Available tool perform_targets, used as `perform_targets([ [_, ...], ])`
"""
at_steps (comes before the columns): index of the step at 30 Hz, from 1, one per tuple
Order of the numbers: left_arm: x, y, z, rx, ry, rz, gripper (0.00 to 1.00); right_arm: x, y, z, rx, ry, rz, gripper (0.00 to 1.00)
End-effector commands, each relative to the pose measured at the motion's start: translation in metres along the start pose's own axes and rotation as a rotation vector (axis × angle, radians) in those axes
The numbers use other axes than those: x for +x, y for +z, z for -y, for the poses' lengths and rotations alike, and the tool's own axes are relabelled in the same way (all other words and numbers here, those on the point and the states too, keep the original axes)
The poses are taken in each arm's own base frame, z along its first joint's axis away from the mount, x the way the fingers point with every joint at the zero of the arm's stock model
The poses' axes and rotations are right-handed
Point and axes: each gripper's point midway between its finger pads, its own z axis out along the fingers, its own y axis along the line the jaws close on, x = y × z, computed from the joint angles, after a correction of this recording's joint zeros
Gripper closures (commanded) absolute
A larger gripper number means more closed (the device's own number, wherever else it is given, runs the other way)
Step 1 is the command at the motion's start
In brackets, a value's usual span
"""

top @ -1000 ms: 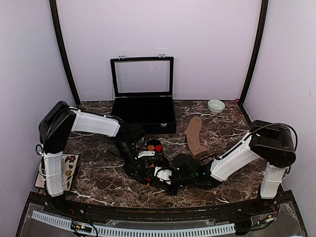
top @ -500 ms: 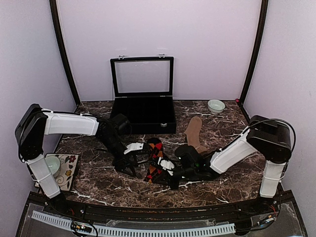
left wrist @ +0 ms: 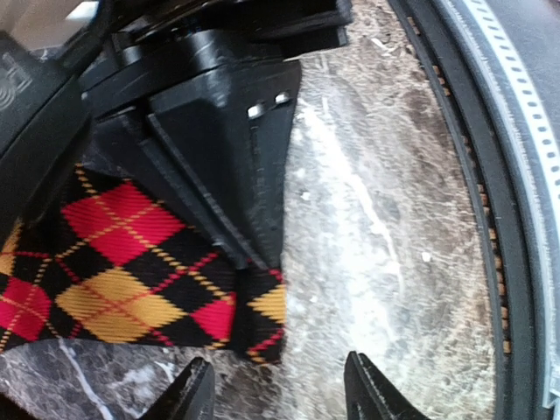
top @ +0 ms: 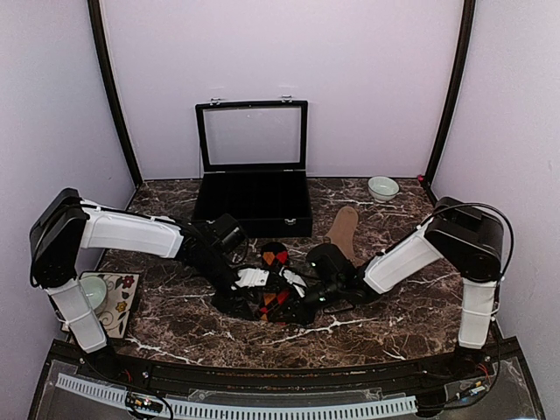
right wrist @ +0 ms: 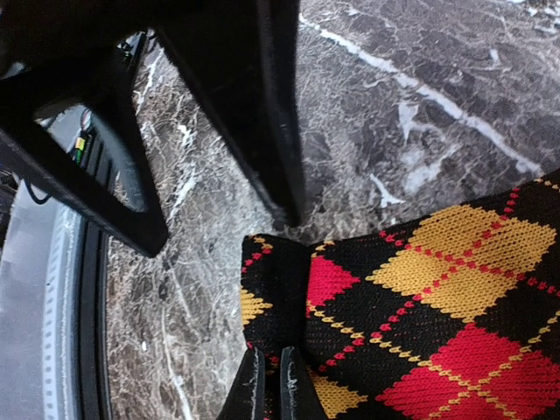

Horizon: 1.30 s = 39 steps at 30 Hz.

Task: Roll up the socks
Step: Roll the sock at the center of the board.

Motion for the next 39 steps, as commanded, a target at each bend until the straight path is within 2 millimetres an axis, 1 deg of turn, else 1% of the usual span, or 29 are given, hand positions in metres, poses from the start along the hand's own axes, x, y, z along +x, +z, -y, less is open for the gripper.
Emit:
perform_targets([
  [1,-0.015,0.000,0.006,-0.037,0.135,0.043,0.49,0.090,-0.005,0.029,0.077,0.331,-0.235,1.00],
  [4,-0.016,0.004,0.006,-0.045,0.170,0.042,0.52,0.092,-0.005,0.030,0.060,0.368,-0.240,1.00],
  [9,-0.007,0.017,0.010,-0.040,0.205,0.004,0.58,0.093,-0.008,0.034,0.053,0.408,-0.230,1.00],
  [12,-0.009,0.018,0.012,-0.030,0.199,0.014,0.62,0.093,-0.011,0.036,0.052,0.434,-0.216,1.00],
  [15,-0.013,0.015,0.012,-0.038,0.185,0.026,0.63,0.096,-0.013,0.038,0.060,0.448,-0.222,1.00],
  [17,-0.018,0.009,0.011,-0.057,0.171,0.036,0.61,0.098,-0.013,0.039,0.062,0.449,-0.228,1.00],
  [18,-0.019,0.005,0.010,-0.070,0.160,0.038,0.58,0.100,-0.013,0.040,0.068,0.451,-0.232,1.00],
  [20,-0.016,-0.002,0.007,-0.094,0.122,0.043,0.49,0.103,-0.014,0.042,0.080,0.448,-0.247,1.00],
  [22,-0.008,-0.009,0.000,-0.116,0.059,0.055,0.43,0.104,-0.015,0.044,0.090,0.445,-0.254,1.00],
  [25,0.004,-0.021,-0.011,-0.155,-0.023,0.077,0.41,0.103,-0.016,0.046,0.102,0.446,-0.256,1.00],
  [27,0.005,-0.028,-0.013,-0.171,-0.040,0.093,0.40,0.103,-0.017,0.048,0.110,0.451,-0.259,1.00],
  [29,0.002,-0.034,-0.007,-0.162,-0.030,0.102,0.40,0.103,-0.017,0.051,0.119,0.461,-0.264,1.00],
  [30,-0.002,-0.036,-0.005,-0.146,-0.036,0.114,0.40,0.103,-0.018,0.052,0.123,0.467,-0.265,1.00],
  [32,-0.015,-0.039,-0.001,-0.119,-0.052,0.141,0.40,0.101,-0.019,0.054,0.133,0.473,-0.264,1.00],
  [34,-0.027,-0.038,0.005,-0.105,-0.034,0.153,0.41,0.101,-0.019,0.057,0.143,0.485,-0.266,1.00],
  [37,-0.034,-0.025,0.016,-0.092,0.049,0.138,0.44,0.103,-0.019,0.059,0.151,0.504,-0.281,1.00],
  [39,-0.031,-0.015,0.019,-0.092,0.091,0.111,0.47,0.105,-0.019,0.059,0.155,0.516,-0.293,1.00],
])
